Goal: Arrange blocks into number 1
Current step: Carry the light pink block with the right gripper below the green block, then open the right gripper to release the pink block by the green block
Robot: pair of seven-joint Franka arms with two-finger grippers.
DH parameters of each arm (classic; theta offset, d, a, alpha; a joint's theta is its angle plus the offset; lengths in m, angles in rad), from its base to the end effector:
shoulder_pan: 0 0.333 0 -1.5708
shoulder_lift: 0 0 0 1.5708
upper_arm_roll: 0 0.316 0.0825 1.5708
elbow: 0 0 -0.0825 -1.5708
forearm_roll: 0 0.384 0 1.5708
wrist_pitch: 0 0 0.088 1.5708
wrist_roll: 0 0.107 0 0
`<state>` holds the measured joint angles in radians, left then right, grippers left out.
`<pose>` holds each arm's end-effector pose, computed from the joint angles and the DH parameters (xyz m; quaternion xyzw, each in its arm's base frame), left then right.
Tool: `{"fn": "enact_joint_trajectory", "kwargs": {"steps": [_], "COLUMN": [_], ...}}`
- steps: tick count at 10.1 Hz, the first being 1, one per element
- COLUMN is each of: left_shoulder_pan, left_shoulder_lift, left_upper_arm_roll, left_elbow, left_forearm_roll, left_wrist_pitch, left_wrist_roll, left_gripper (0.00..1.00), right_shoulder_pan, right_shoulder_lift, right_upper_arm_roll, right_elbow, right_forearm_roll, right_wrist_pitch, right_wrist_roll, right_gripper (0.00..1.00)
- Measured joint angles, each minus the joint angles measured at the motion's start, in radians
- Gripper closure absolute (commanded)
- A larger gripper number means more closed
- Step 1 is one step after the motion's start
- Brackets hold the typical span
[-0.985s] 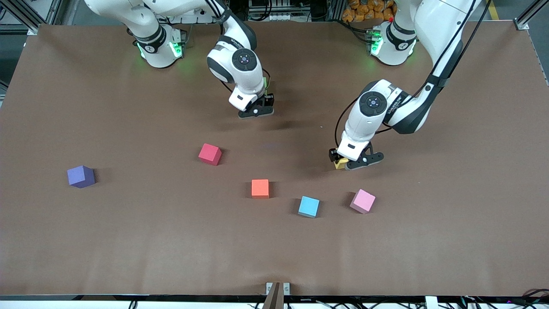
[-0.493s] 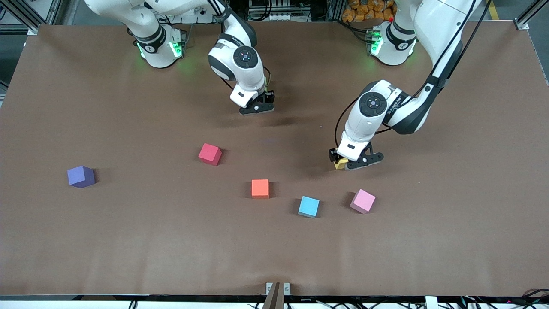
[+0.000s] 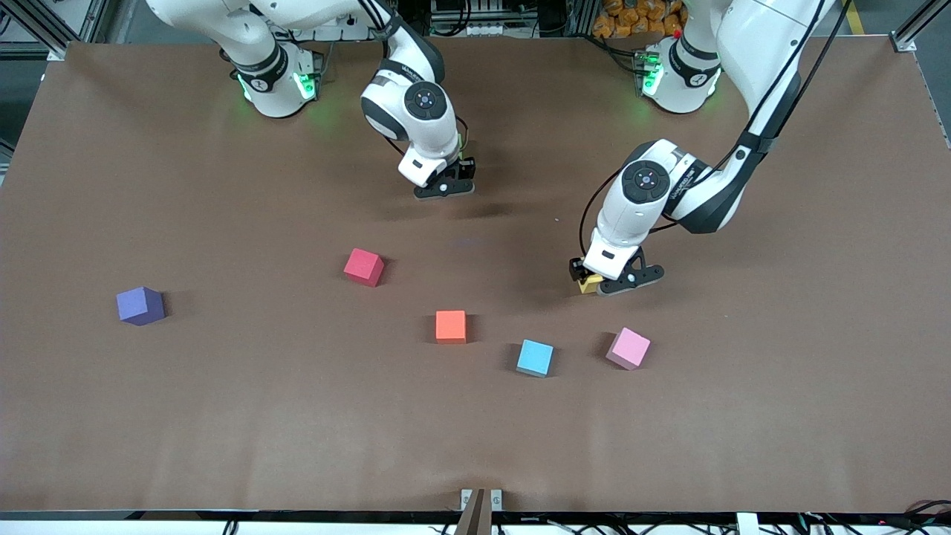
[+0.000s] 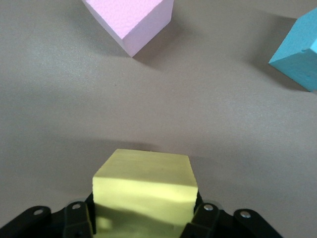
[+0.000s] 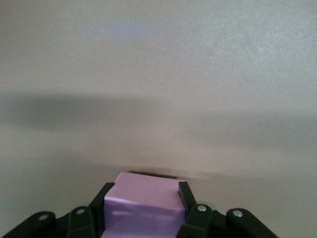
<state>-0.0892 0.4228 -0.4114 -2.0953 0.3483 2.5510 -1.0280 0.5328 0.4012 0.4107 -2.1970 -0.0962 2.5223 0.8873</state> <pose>0.5177 -0.2842 0.2399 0.9888 0.1412 0.0451 0.0150 0.3210 0.4496 0.2106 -0.9970 -0.0548 0.0523 0.0164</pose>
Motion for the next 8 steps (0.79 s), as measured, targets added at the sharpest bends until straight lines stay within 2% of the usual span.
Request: {"fn": "enact_joint_trajectory", "kwargs": {"steps": [2,8], "left_shoulder_pan": [0.000,0.000], "left_shoulder_lift": [0.000,0.000], "left_upper_arm_roll": [0.000,0.000], "left_elbow": [0.002,0.005], "left_forearm_roll": [0.000,0.000], "left_wrist_pitch": [0.000,0.000], "left_wrist_roll": [0.000,-0.001], "left_gripper": [1.00,1.00], "right_shoulder_pan": [0.000,-0.020], "right_shoulder_lift": [0.003,-0.014], "right_upper_arm_roll": [0.001,-0.001], "right_elbow": [0.000,0.024], "right_forearm_roll": [0.000,0.000], "right_wrist_pitch": [0.000,-0.010], "right_wrist_roll": [0.008,0.025], "right_gripper": [0.00,0.00]}}
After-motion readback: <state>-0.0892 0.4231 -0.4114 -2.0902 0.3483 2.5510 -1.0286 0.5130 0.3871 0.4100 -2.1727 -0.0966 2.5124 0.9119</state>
